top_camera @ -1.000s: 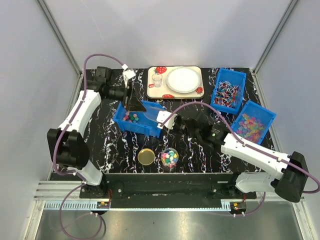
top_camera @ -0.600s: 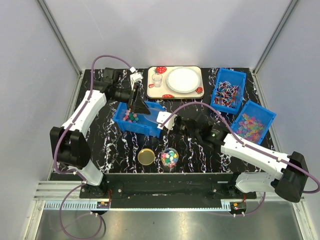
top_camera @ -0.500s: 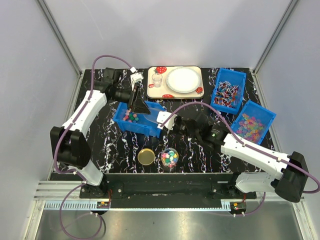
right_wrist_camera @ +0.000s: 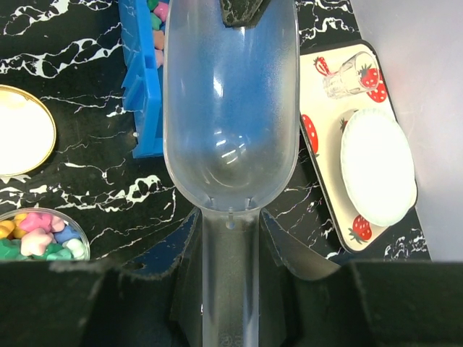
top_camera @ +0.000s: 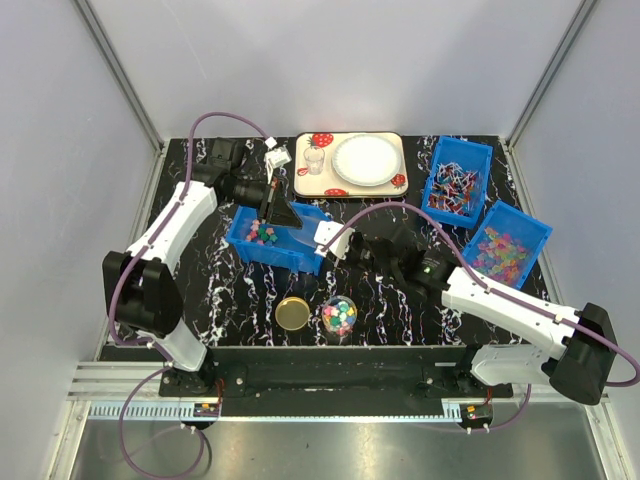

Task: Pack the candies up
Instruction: Adjust the spatula.

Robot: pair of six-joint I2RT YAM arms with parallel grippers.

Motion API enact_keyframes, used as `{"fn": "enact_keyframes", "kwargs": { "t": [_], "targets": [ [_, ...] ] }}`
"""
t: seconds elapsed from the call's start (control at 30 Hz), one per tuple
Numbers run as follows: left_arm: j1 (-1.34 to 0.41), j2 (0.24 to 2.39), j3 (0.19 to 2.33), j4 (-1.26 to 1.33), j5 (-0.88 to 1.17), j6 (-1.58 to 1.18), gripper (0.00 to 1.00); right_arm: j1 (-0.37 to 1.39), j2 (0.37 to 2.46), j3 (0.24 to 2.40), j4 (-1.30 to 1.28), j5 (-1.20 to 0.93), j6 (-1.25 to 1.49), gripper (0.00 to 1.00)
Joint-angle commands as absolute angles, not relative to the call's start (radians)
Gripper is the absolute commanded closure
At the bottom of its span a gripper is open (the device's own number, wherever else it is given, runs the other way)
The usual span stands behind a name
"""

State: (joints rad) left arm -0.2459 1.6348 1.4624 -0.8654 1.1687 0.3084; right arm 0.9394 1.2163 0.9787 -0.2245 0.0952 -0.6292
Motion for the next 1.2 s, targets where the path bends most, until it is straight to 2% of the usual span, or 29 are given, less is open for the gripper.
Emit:
{"fn": "enact_keyframes", "kwargs": {
  "t": [0.0, 0.07, 0.17, 0.57, 0.73, 0.83, 1.0, 1.17],
  "targets": [
    [-0.250, 1.615, 1.447, -0.816, 1.169, 0.291, 1.00, 0.936, 1.193, 1.012, -0.155, 0.080, -0.594, 0.81],
    [-0.250, 1.606, 1.439, -0.810, 1.178, 0.295, 1.00, 0.934, 1.189, 1.012, -0.155, 0.072, -0.583, 0.67],
    [-0.250, 1.594, 1.433, -0.807, 1.189, 0.296, 1.00, 0.924, 1.178, 1.014, -0.153, 0.046, -0.554, 0.61],
    [-0.245, 1.566, 1.417, -0.793, 1.227, 0.299, 1.00, 0.874, 1.193, 1.017, -0.141, -0.061, -0.443, 0.60],
    [-0.238, 1.566, 1.410, -0.790, 1.244, 0.304, 1.00, 0.873, 1.198, 1.014, -0.127, -0.100, -0.410, 0.66],
    [-0.232, 1.566, 1.407, -0.788, 1.258, 0.302, 1.00, 0.870, 1.204, 1.009, -0.121, -0.094, -0.410, 0.73],
    [-0.218, 1.557, 1.405, -0.788, 1.279, 0.302, 1.00, 0.861, 1.206, 0.986, -0.089, -0.078, -0.413, 1.00],
    [-0.210, 1.551, 1.402, -0.787, 1.279, 0.301, 1.00, 0.861, 1.197, 0.976, -0.063, -0.046, -0.413, 1.00]
  ]
}}
